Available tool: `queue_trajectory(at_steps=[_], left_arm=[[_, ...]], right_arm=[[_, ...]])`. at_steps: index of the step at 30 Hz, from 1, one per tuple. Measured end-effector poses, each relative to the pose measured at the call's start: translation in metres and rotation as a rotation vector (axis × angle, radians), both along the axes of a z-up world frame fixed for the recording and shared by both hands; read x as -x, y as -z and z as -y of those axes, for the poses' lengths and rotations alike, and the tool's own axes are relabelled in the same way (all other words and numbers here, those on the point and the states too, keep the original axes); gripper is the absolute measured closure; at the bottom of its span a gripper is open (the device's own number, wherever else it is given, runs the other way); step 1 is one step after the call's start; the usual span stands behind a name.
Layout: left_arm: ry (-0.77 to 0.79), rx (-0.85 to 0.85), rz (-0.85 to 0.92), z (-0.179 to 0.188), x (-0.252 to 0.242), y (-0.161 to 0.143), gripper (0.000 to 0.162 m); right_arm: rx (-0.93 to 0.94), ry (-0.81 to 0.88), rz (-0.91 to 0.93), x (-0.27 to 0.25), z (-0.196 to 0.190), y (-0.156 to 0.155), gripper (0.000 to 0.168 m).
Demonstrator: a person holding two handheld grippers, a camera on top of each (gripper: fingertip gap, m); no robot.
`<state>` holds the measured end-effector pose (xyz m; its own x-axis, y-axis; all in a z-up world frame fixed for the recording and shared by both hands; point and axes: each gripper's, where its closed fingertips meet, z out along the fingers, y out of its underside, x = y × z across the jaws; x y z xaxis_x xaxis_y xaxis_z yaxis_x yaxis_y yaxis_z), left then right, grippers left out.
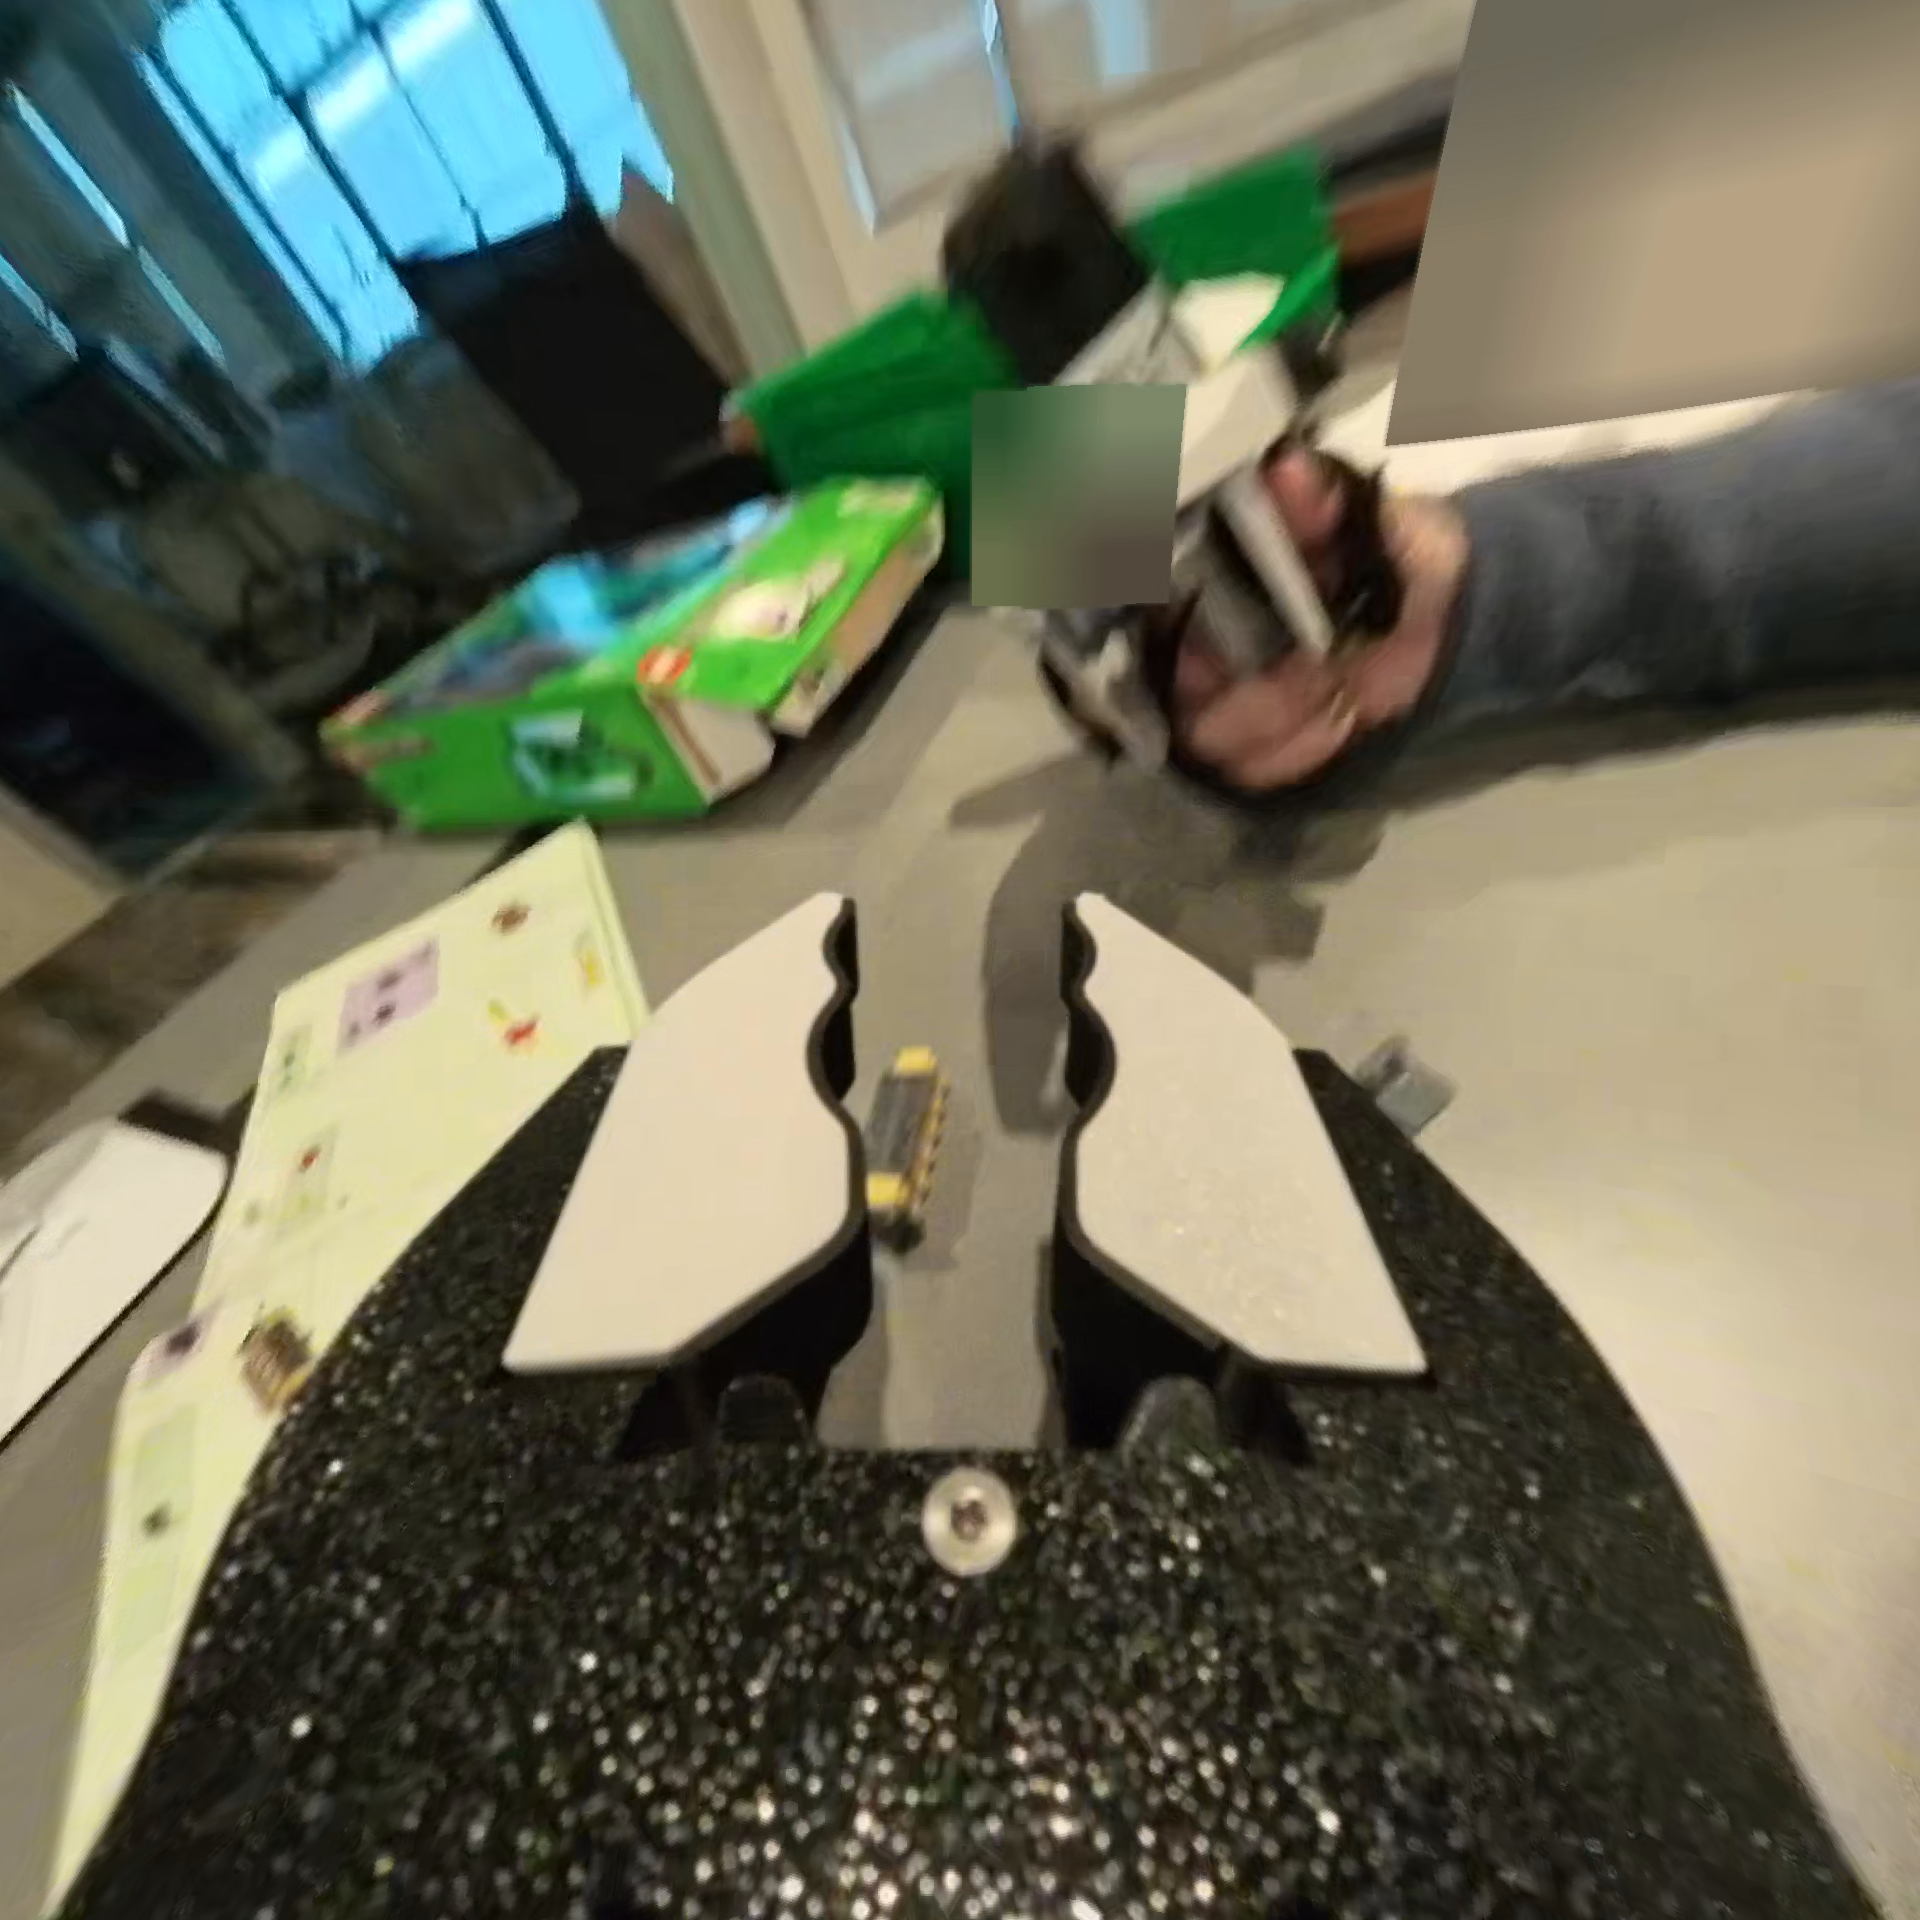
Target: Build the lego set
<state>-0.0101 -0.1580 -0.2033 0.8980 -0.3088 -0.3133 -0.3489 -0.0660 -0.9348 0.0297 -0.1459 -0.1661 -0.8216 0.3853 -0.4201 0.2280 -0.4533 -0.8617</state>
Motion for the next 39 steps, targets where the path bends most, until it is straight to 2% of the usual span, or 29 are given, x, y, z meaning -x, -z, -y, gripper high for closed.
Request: queue_trajectory(at_steps=[3, 5, 9, 15, 22, 32, 39], left_arm=[[-0.095, 0.215, -0.102, -0.009, 0.023, 0.038, 0.124], [-0.096, 0.340, -0.114, -0.013, 0.028, 0.063, 0.122], [-0.124, 0.458, -0.190, -0.019, 0.043, 0.090, 0.125], [-0.093, 0.498, -0.248, -0.033, 0.051, 0.092, 0.133], [-0.043, 0.585, -0.181, -0.031, 0.051, 0.093, 0.126], [-0.072, 0.612, -0.043, -0.034, 0.048, 0.095, 0.132], [-0.069, 0.579, -0.114, -0.034, 0.045, 0.095, 0.140]], right_arm=[[-0.154, 0.123, 0.000, 0.009, -0.010, 0.013, 0.152], [-0.231, 0.180, 0.002, 0.016, -0.014, 0.021, 0.152], [-0.293, 0.229, -0.011, 0.027, -0.018, 0.026, 0.152], [-0.462, 0.260, -0.006, 0.044, -0.036, 0.040, 0.152], [-0.611, 0.267, -0.067, 0.066, -0.045, 0.054, 0.152], [-0.642, 0.312, -0.163, 0.076, -0.049, 0.050, 0.152], [-0.760, 0.277, -0.186, 0.076, -0.044, 0.062, 0.152]])
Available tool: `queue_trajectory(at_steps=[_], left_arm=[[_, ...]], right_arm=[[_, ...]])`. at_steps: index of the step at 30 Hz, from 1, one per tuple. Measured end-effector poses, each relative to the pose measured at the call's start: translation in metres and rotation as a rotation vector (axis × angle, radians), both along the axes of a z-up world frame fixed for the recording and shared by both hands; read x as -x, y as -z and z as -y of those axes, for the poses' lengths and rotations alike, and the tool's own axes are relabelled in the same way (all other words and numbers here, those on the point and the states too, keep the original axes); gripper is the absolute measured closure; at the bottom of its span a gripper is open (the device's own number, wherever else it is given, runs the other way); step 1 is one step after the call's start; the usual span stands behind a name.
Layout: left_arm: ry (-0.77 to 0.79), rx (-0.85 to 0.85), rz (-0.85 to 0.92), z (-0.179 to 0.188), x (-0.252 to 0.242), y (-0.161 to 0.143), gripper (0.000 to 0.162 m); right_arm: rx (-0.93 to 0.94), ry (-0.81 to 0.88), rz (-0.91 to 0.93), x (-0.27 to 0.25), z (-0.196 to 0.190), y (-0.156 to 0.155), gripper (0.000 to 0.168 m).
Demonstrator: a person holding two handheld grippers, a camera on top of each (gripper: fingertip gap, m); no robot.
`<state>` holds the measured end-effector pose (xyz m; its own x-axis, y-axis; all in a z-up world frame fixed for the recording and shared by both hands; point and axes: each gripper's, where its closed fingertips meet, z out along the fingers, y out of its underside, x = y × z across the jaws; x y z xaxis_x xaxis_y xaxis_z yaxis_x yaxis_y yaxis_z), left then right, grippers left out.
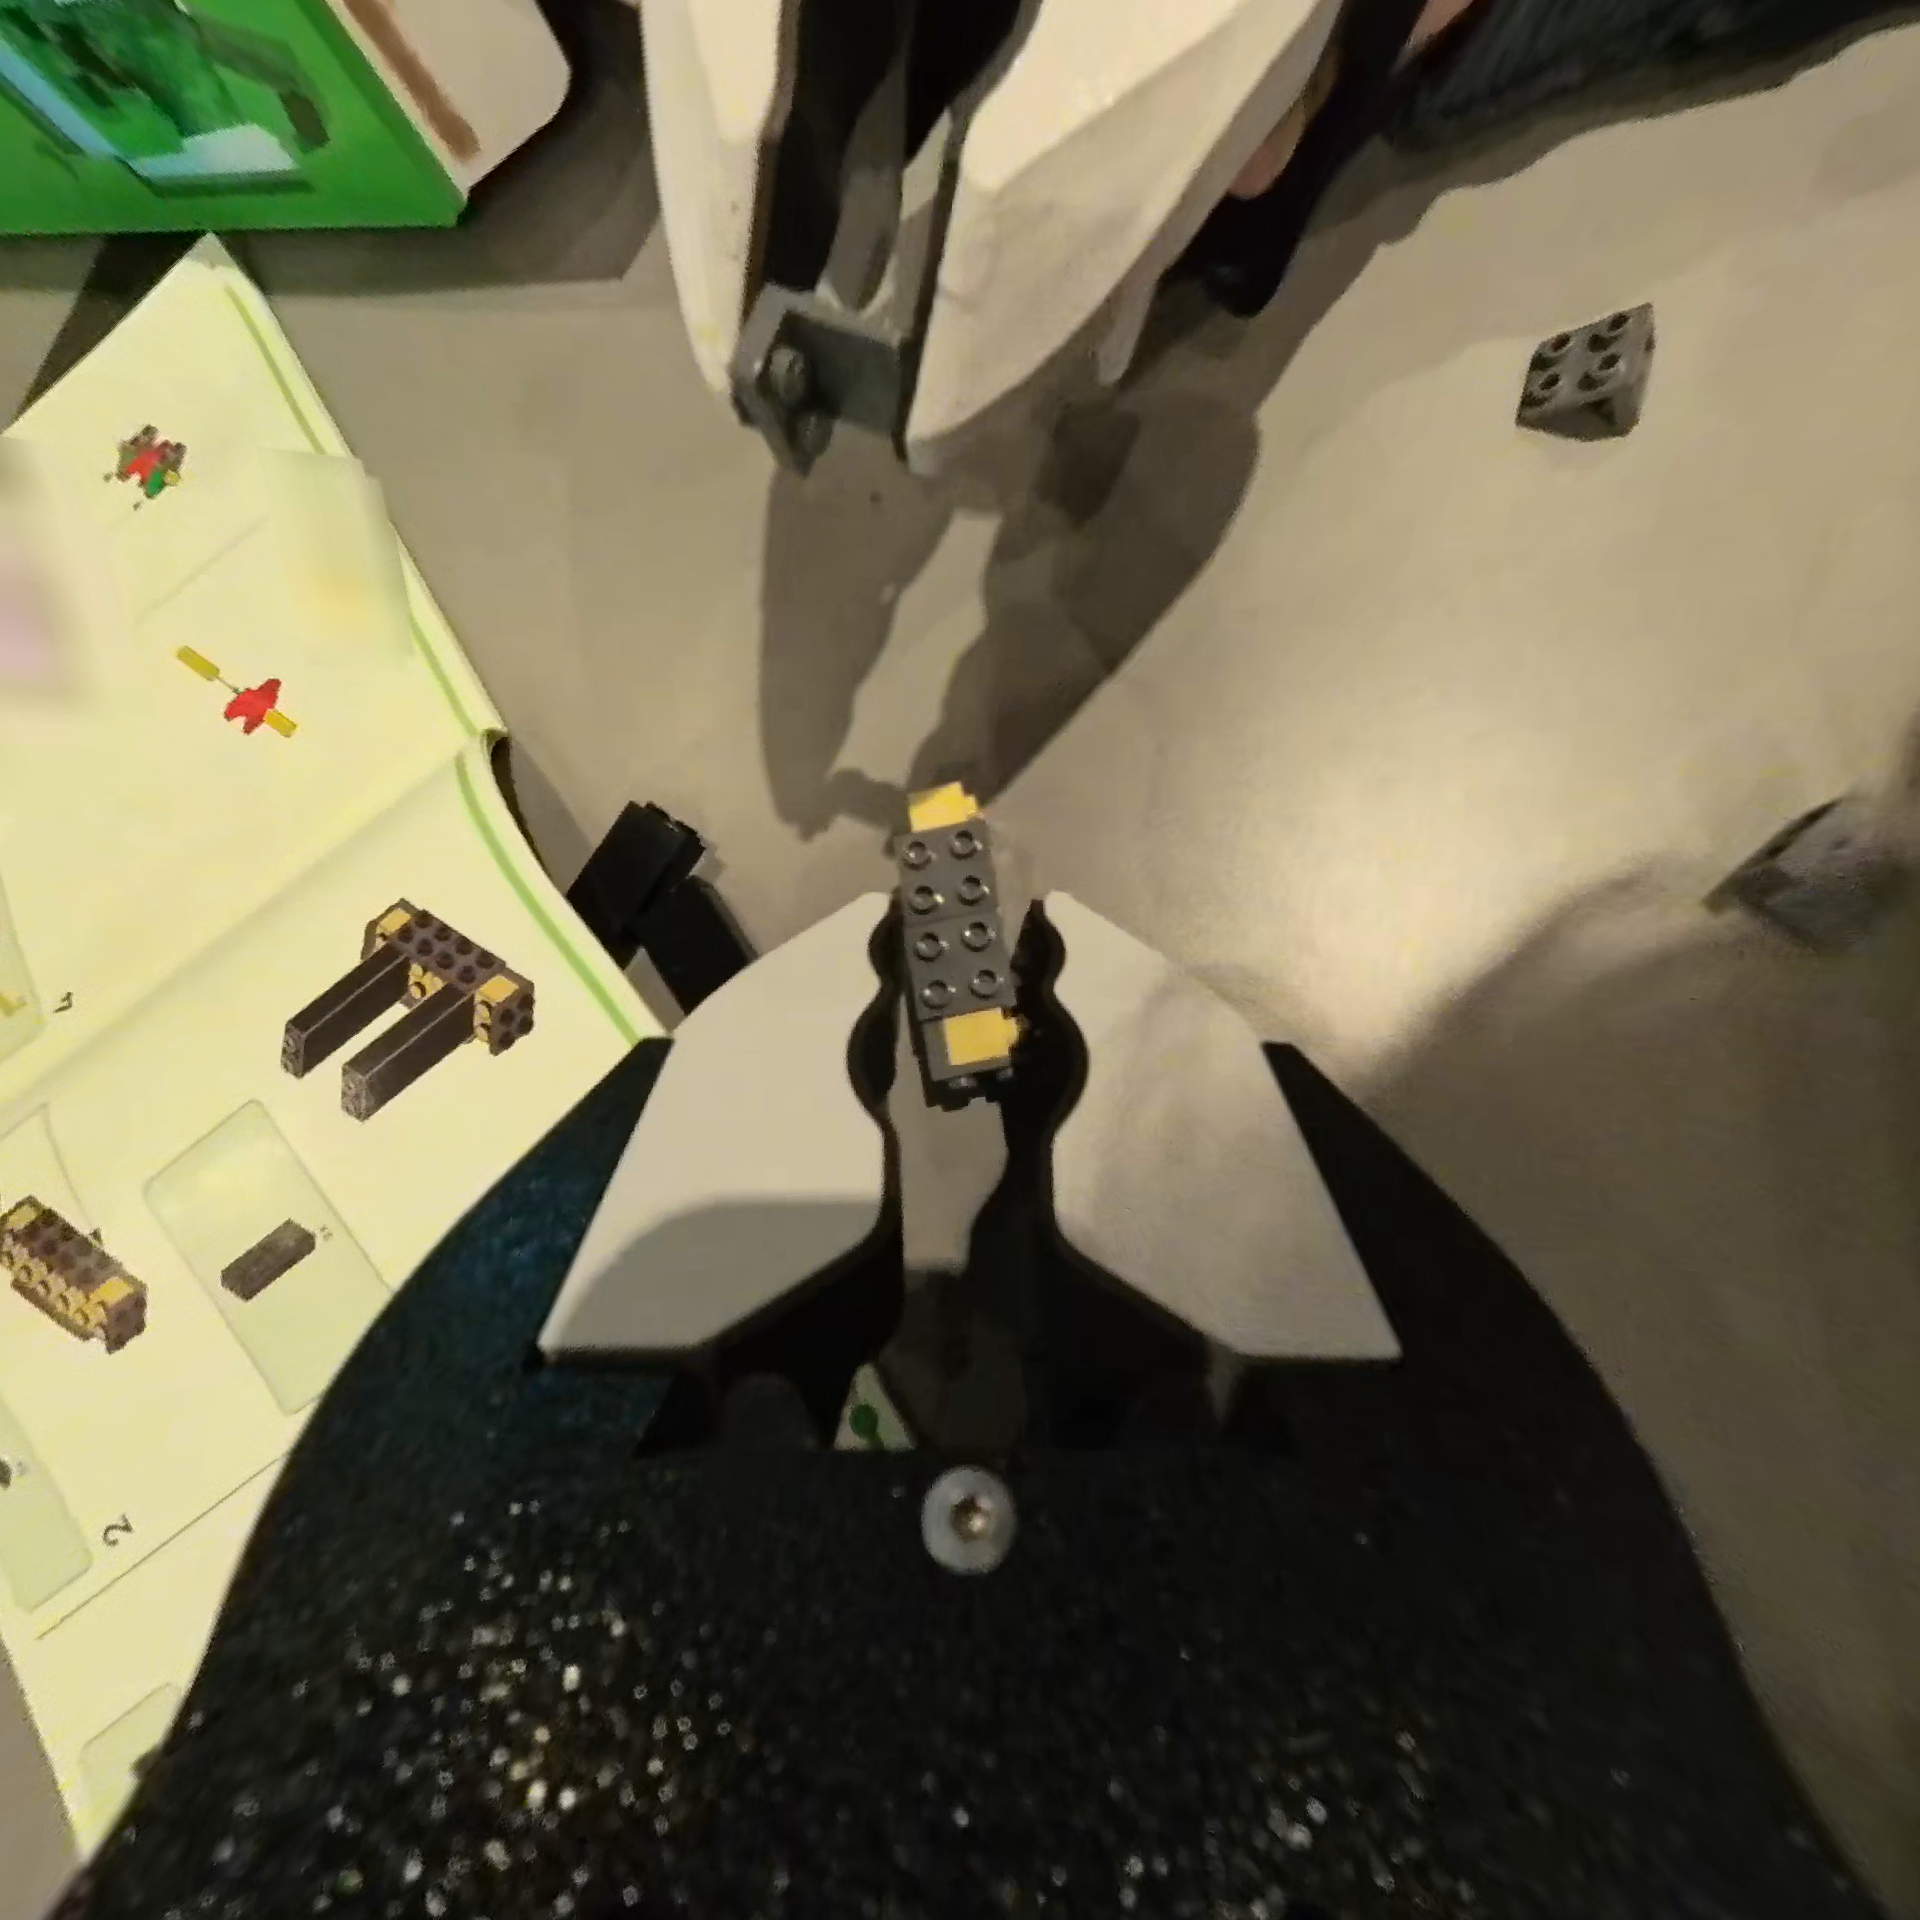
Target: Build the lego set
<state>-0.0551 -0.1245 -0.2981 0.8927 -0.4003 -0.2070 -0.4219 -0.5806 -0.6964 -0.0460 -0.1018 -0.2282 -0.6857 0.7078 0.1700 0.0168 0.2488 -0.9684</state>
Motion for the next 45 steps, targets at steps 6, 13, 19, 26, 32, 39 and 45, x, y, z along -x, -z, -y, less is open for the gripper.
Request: queue_trajectory(at_steps=[6, 13, 19, 26, 32, 39, 45], left_arm=[[-0.034, -0.015, -0.081, 0.000, 0.007, -0.002, 0.136], [-0.043, 0.001, -0.098, 0.004, 0.013, -0.001, 0.143], [-0.022, -0.017, -0.169, 0.005, 0.019, -0.002, 0.144], [0.018, -0.261, -0.362, -0.003, 0.020, -0.028, 0.146], [0.090, -0.321, -0.246, -0.002, 0.003, -0.034, 0.145], [0.128, -0.335, -0.162, 0.000, -0.004, -0.037, 0.146], [0.145, -0.313, -0.114, 0.002, -0.007, -0.034, 0.146]], right_arm=[[-0.016, 0.023, -0.021, 0.001, -0.001, 0.000, 0.152], [-0.008, 0.027, -0.014, 0.001, -0.002, 0.000, 0.152], [-0.054, 0.023, -0.021, 0.001, 0.002, 0.004, 0.152], [-0.166, 0.016, -0.048, -0.002, 0.010, 0.012, 0.152], [-0.222, 0.005, -0.060, -0.004, 0.013, 0.016, 0.152], [-0.269, -0.018, -0.050, -0.006, 0.016, 0.022, 0.152], [-0.310, -0.023, -0.062, -0.007, 0.019, 0.025, 0.152]])
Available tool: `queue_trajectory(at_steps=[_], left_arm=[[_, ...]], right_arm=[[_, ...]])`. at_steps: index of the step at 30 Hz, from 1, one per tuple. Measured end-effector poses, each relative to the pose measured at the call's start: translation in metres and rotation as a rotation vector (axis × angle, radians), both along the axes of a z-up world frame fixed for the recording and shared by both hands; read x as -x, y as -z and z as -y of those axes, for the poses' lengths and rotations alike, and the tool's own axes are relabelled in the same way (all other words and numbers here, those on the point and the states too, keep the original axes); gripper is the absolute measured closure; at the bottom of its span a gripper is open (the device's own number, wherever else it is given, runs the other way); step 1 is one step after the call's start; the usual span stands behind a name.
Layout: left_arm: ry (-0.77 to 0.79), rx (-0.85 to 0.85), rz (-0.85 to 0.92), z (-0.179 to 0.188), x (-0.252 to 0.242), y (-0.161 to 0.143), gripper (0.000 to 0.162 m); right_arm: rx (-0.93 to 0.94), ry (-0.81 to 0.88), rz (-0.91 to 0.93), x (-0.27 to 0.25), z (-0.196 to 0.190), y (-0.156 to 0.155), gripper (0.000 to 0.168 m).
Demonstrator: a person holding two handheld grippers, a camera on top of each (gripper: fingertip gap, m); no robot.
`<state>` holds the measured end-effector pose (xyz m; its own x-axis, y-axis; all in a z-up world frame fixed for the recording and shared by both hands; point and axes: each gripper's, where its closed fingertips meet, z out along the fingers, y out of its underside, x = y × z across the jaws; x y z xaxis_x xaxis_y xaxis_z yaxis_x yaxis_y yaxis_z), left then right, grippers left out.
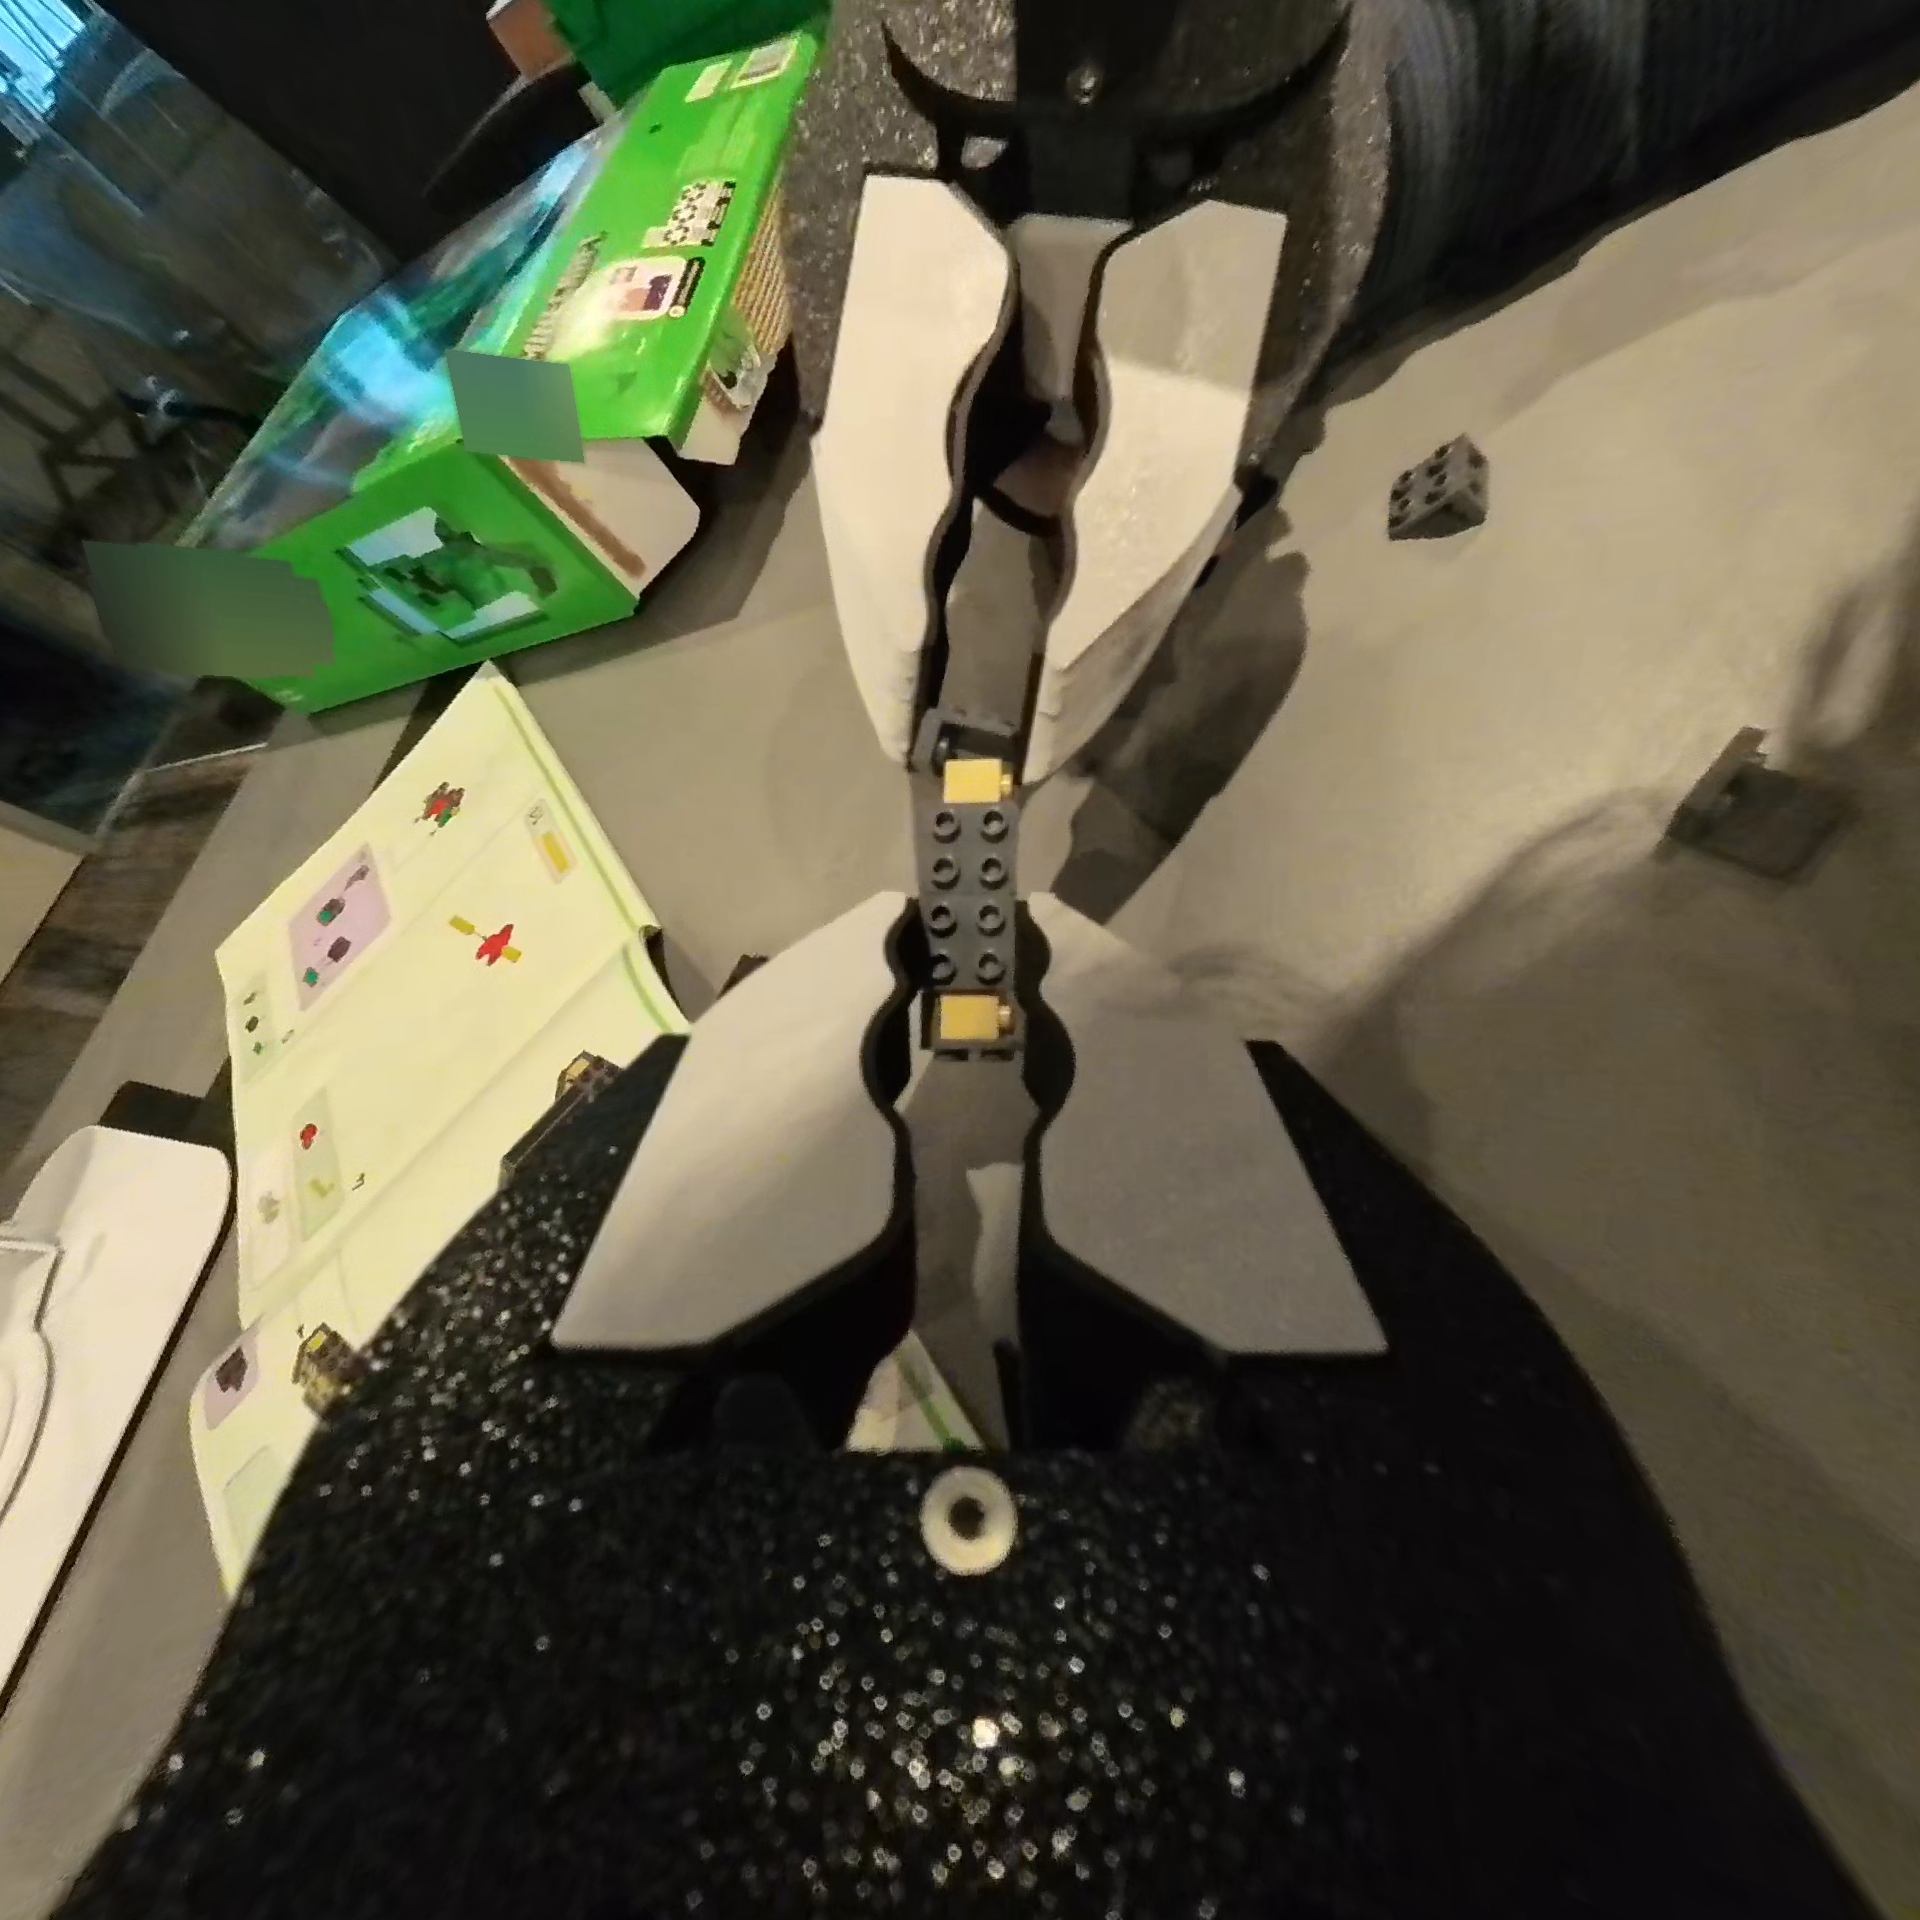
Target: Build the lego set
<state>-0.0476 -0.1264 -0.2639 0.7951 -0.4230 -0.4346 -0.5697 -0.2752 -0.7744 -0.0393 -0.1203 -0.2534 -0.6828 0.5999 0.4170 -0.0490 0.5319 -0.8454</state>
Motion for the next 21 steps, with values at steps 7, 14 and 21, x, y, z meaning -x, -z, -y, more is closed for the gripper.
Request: queue_trajectory(at_steps=[7, 14, 21], left_arm=[[0.033, 0.011, 0.028, 0.0021, -0.0019, 0.0003, 0.145], [0.074, 0.009, 0.005, 0.0047, -0.0045, 0.0028, 0.146], [0.109, -0.017, 0.025, 0.0061, -0.0083, -0.0003, 0.146]], right_arm=[[-0.008, -0.010, -0.005, -0.0014, 0.0012, 0.0003, 0.152], [-0.019, -0.038, 0.013, -0.0042, 0.0047, 0.0033, 0.152], [0.033, -0.071, 0.060, -0.0079, 0.0075, 0.0013, 0.151]])
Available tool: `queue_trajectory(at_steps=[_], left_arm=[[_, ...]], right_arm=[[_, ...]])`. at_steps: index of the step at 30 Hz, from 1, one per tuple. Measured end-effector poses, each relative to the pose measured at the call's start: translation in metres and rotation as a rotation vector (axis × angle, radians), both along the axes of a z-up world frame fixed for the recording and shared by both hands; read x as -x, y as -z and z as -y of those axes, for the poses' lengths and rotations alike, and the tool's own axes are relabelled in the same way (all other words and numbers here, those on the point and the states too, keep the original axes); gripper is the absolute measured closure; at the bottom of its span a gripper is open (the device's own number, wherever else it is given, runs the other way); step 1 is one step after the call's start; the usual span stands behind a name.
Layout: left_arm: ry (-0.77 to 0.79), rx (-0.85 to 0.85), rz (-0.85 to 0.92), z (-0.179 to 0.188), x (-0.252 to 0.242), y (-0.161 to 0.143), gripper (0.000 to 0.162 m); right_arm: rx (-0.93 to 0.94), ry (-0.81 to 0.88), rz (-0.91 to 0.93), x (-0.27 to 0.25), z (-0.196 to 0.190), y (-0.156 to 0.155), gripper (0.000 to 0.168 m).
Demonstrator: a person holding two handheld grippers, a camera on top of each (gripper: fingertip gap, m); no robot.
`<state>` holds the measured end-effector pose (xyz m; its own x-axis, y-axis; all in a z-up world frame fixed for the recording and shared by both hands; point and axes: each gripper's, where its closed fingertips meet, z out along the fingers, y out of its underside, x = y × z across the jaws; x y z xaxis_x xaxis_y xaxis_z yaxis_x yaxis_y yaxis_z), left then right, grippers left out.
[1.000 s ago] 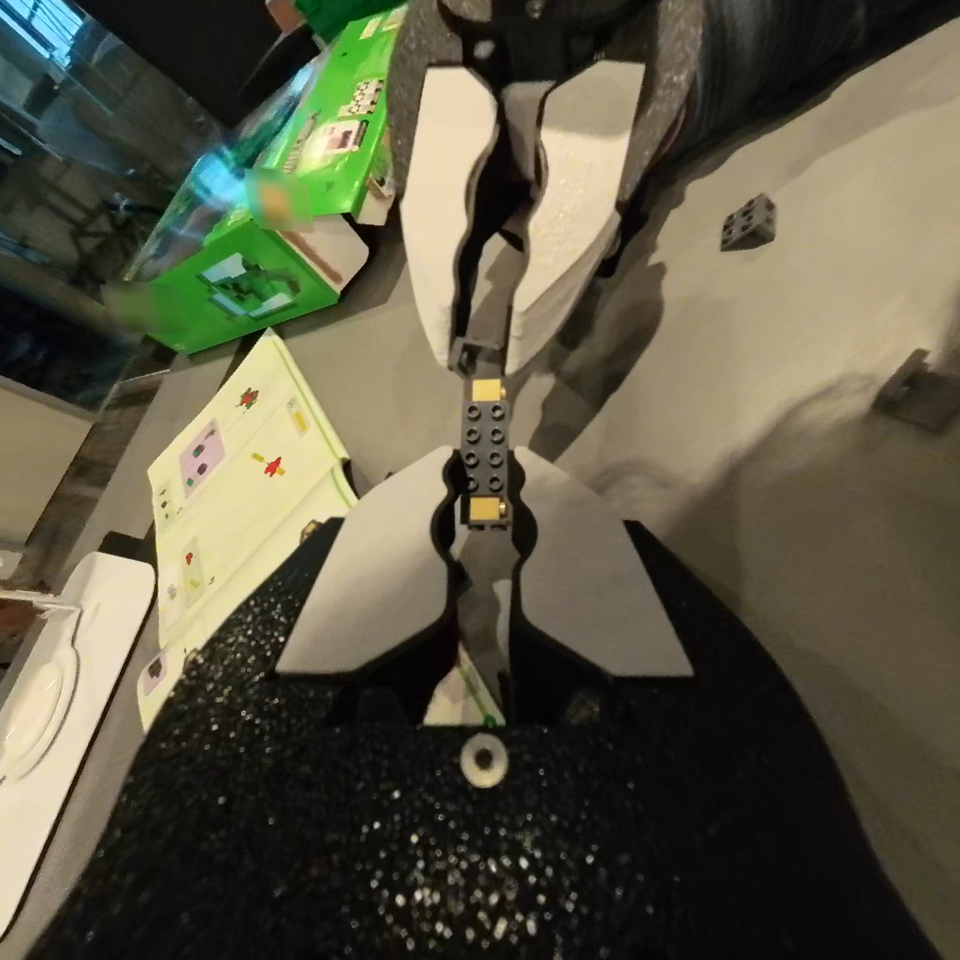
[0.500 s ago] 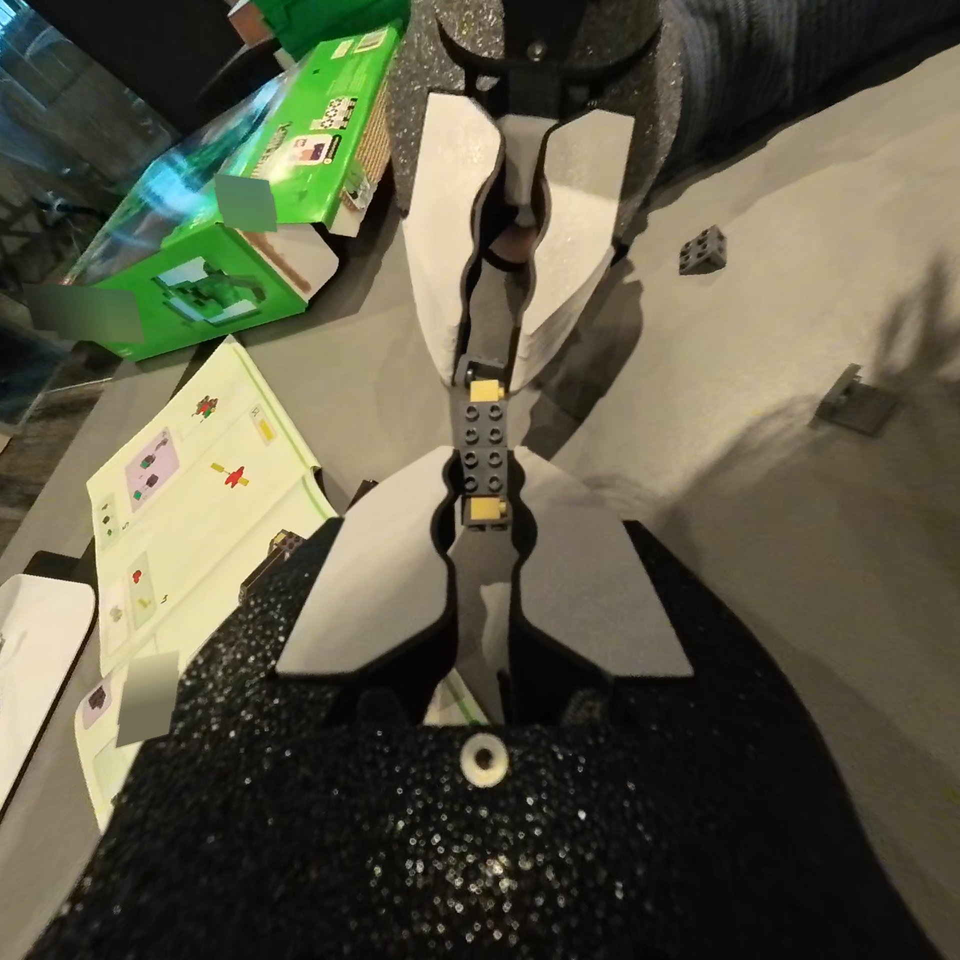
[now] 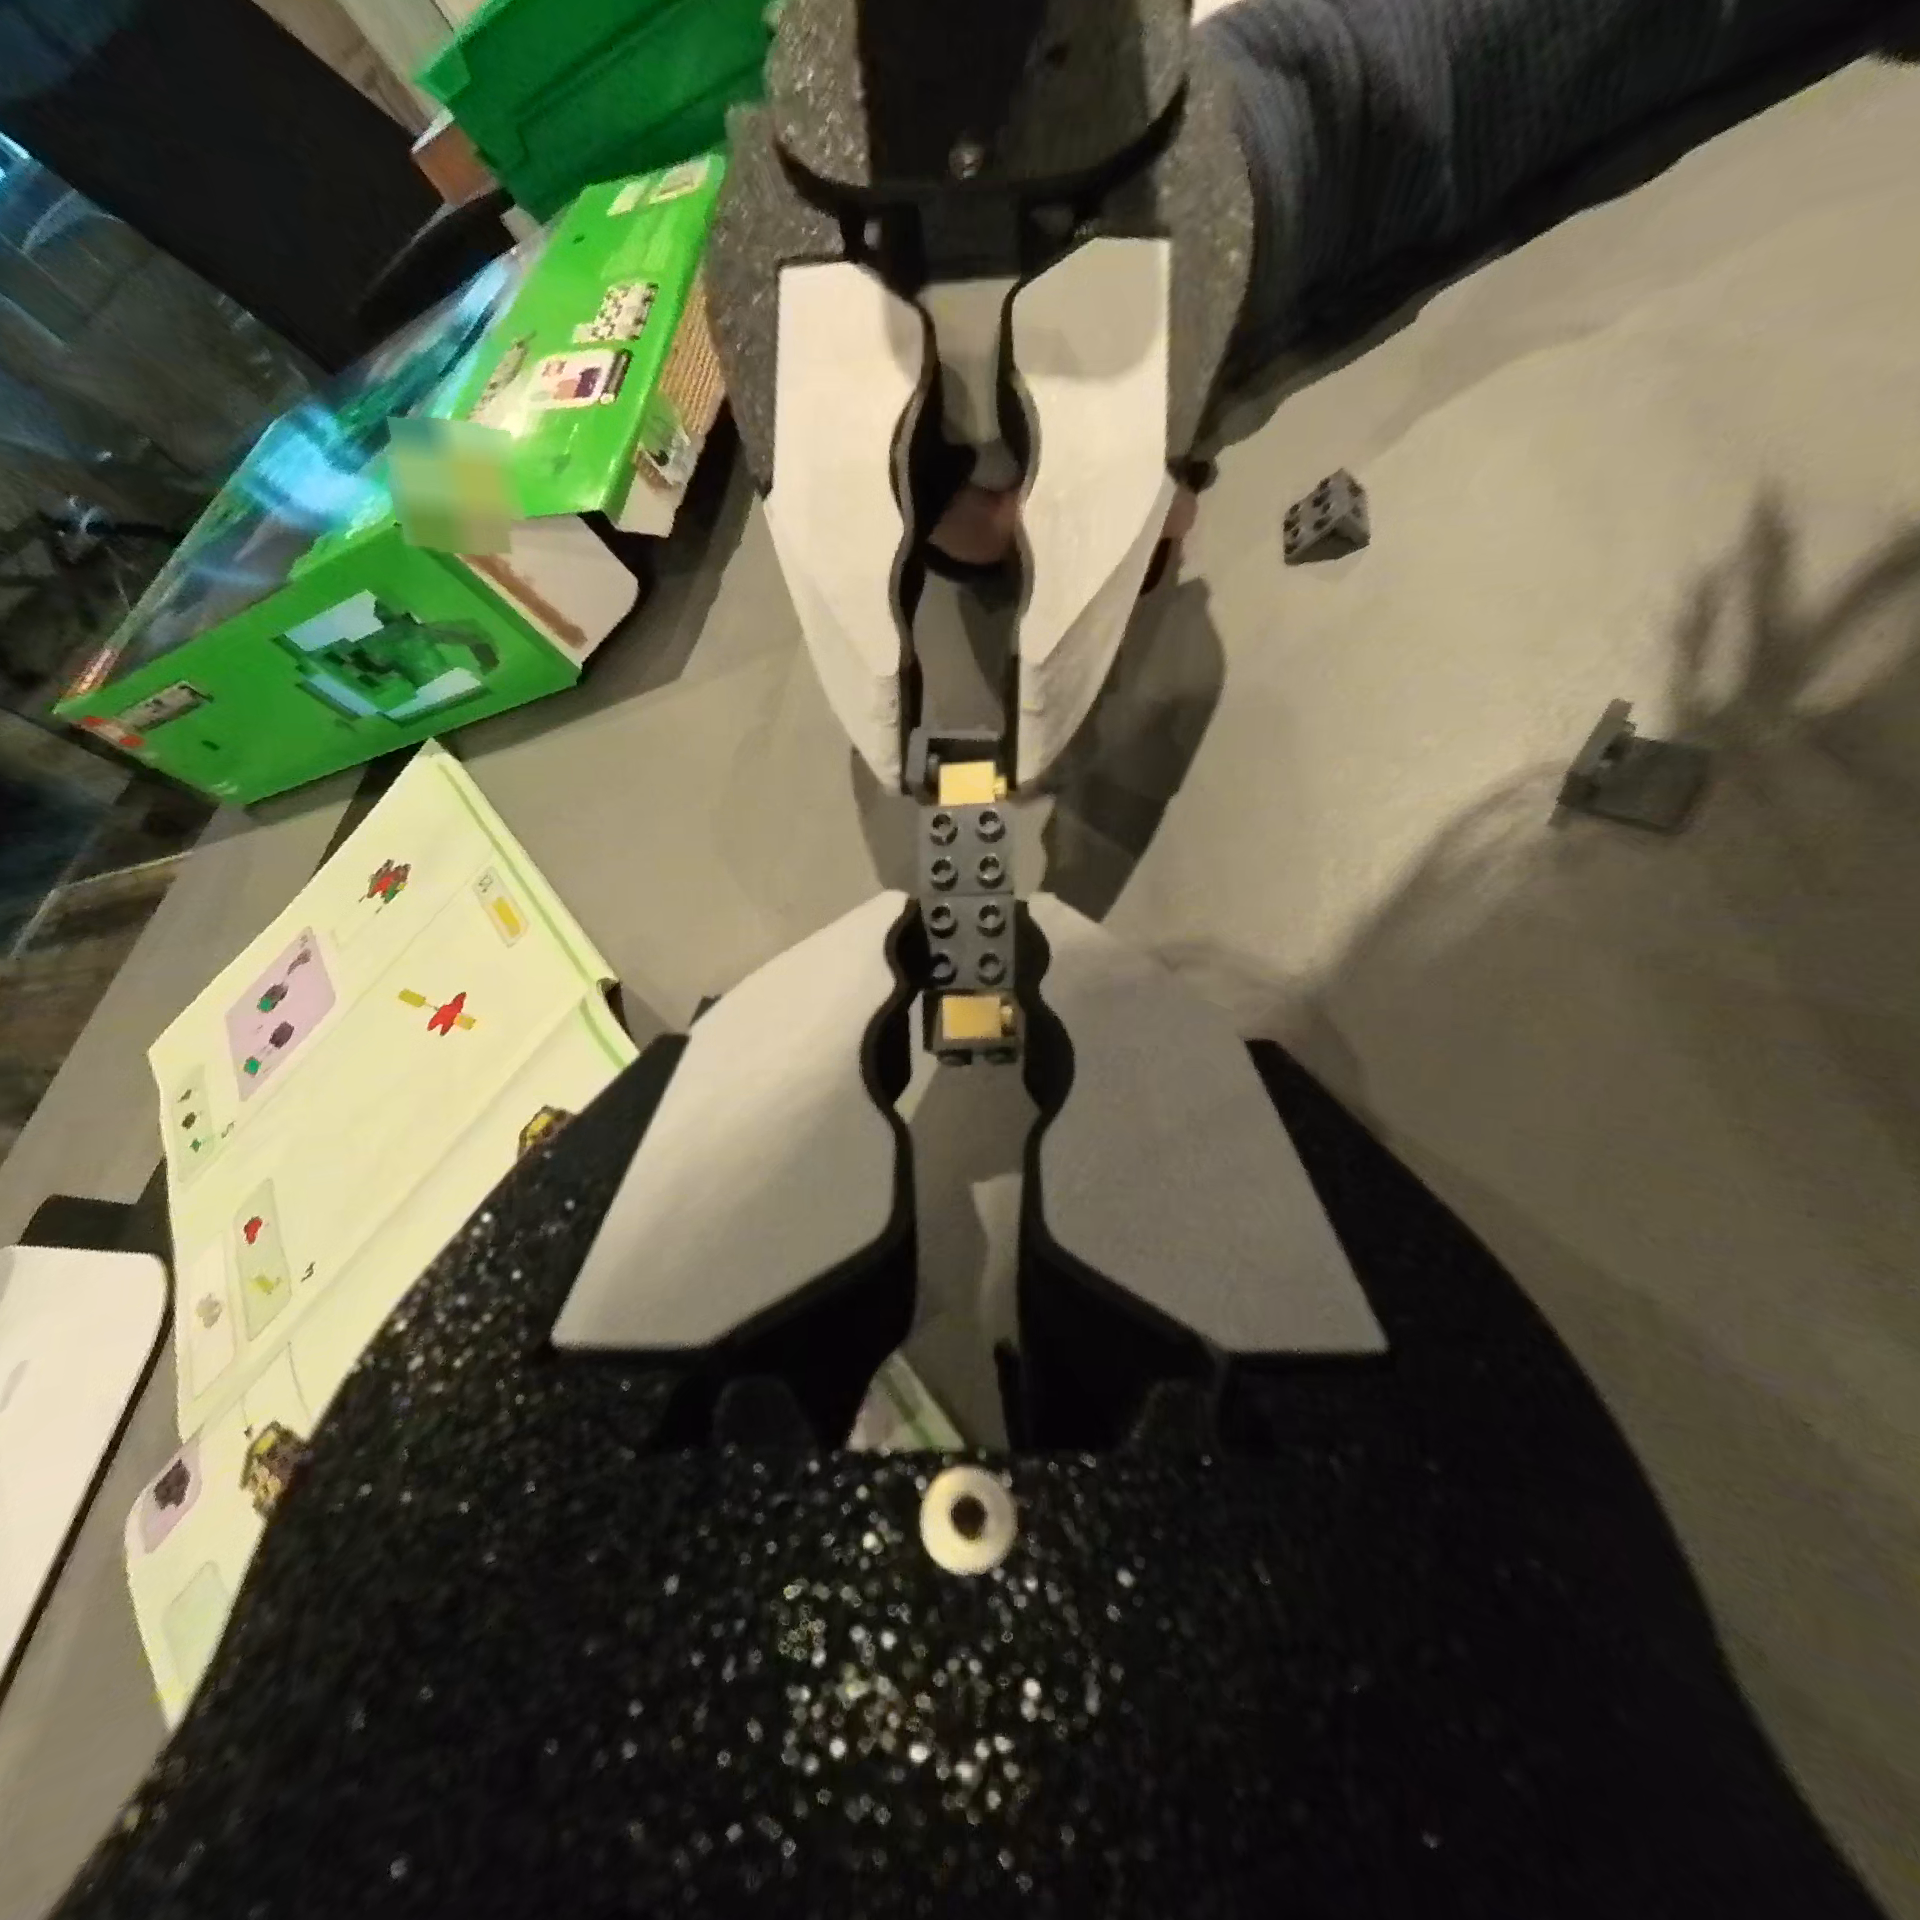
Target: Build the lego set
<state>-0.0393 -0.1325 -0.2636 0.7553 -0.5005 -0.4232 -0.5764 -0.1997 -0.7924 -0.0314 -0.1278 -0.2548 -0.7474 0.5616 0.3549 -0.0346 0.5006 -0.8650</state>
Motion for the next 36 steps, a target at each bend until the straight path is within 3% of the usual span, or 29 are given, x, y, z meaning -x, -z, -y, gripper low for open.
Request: queue_trajectory(at_steps=[6, 21, 36], left_arm=[[0.042, -0.024, 0.025, 0.002, -0.007, -0.004, 0.146], [0.043, -0.014, 0.106, 0.001, -0.010, -0.007, 0.146], [-0.078, 0.320, 0.134, 0.002, -0.003, 0.030, 0.146]], right_arm=[[0.064, -0.055, 0.053, -0.007, 0.004, -0.004, 0.152], [0.015, -0.047, 0.018, -0.007, 0.006, -0.005, 0.151], [-0.144, 0.029, 0.262, 0.001, 0.001, 0.036, 0.150]])
